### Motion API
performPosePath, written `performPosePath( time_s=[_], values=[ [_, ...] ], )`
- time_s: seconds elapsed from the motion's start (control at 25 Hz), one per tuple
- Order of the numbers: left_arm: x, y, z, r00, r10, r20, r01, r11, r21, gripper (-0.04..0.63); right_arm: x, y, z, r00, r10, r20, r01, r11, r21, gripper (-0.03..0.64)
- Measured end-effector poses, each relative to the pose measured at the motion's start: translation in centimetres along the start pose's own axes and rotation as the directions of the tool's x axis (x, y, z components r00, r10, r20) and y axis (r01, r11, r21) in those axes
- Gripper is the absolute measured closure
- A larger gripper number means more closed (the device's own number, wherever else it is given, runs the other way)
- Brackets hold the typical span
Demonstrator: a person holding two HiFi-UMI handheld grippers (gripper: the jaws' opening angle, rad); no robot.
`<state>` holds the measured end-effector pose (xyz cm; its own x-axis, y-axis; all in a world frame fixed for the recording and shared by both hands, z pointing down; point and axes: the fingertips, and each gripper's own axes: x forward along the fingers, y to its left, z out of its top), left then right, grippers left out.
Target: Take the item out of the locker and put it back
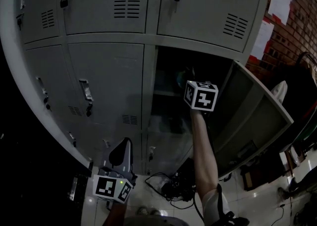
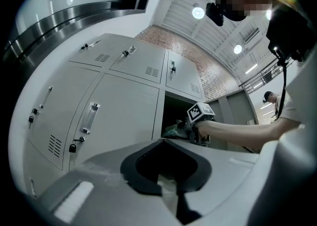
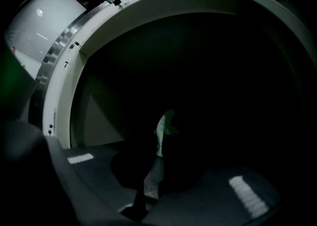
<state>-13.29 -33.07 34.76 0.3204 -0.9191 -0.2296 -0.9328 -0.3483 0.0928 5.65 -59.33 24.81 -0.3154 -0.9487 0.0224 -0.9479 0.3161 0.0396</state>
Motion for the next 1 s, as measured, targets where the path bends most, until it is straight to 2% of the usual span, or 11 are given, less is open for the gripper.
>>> performPosePath(
  time_s=[0.28, 0.36, 0.44, 0.52, 0.6, 0.76, 0.92, 1.0],
  values=[
    [0.2, -0.2, -0.1, 1.0, -0.009, -0.002, 0.009, 1.0, -0.002, 0.589, 0.2, 0.3, -0.8, 1.0, 0.021, -0.012, -0.021, 1.0, 0.006, 0.607],
    [0.2, -0.2, 0.0, 1.0, -0.011, -0.002, 0.011, 1.0, 0.001, 0.589, 0.1, 0.3, -0.9, 1.0, 0.022, -0.006, -0.022, 1.0, 0.022, 0.568],
    [0.0, -0.2, 0.2, 1.0, -0.011, -0.002, 0.011, 1.0, 0.004, 0.589, -0.3, 0.0, -0.6, 1.0, 0.006, 0.028, -0.008, 0.997, 0.072, 0.439],
    [-0.1, -0.2, 0.4, 1.0, -0.011, 0.001, 0.011, 1.0, 0.007, 0.589, -0.9, -0.1, 0.0, 0.997, 0.011, 0.071, -0.021, 0.99, 0.142, 0.166],
    [-0.2, -0.1, 0.6, 1.0, -0.011, 0.004, 0.01, 1.0, 0.01, 0.589, -1.9, 0.3, 0.5, 0.995, 0.034, 0.095, -0.049, 0.985, 0.165, 0.144],
    [-0.4, -0.7, 1.0, 1.0, -0.023, 0.008, 0.023, 1.0, 0.017, 0.589, -5.5, 2.2, 1.3, 0.985, 0.084, 0.148, -0.105, 0.985, 0.14, 0.144],
    [-0.7, -1.7, 1.6, 0.999, -0.042, 0.014, 0.042, 0.999, 0.027, 0.589, -12.3, 4.8, 2.9, 0.951, 0.137, 0.277, -0.186, 0.97, 0.157, 0.147],
    [-0.7, -2.3, 2.1, 0.999, -0.052, 0.014, 0.052, 0.997, 0.049, 0.589, -16.4, 6.2, 3.3, 0.93, 0.159, 0.332, -0.216, 0.966, 0.144, 0.211]
  ],
)
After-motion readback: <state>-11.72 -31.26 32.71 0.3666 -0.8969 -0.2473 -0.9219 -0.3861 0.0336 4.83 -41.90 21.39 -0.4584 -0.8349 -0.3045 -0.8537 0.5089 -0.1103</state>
